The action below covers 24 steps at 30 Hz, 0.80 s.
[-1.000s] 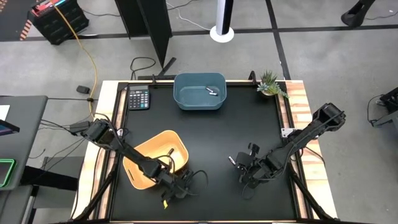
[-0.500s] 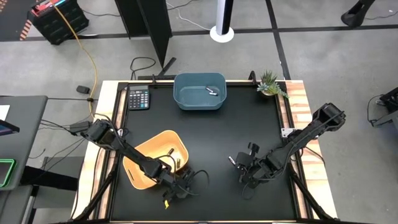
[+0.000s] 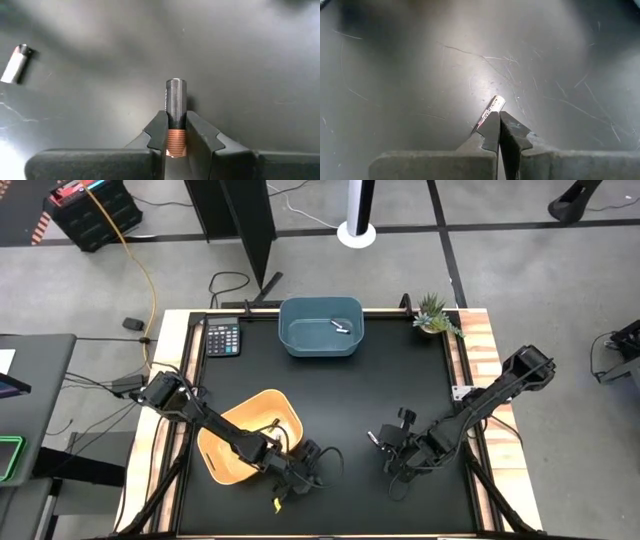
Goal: Sort batteries
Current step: Put the black battery into the orange bin
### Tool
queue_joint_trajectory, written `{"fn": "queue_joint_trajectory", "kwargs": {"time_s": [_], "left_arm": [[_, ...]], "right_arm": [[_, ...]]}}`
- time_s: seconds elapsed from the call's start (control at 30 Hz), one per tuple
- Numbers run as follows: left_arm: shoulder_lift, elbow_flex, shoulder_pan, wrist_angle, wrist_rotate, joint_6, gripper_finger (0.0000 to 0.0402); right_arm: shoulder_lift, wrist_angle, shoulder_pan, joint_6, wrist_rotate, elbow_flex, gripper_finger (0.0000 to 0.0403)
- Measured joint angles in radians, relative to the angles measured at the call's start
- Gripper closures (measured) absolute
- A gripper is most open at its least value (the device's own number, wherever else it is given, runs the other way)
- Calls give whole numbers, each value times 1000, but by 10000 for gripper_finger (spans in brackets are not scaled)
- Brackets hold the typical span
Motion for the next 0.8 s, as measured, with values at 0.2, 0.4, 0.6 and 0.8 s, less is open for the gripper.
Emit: {"fn": "queue_joint_trajectory", "kwargs": {"time_s": [0.2,0.4,0.6,0.8], "left_arm": [[-7,8,13,62,4,47,362],[-7,68,40,65,5,88,362],[-18,142,65,7,-25,131,362],[-111,150,74,-30,-92,160,362]], "right_arm": [[0,-2,0,-10,9,0,374],[0,-1,-8,-32,13,0,374],[0,1,-8,-58,15,0,374],[0,2,-8,-89,39,0,374]]}}
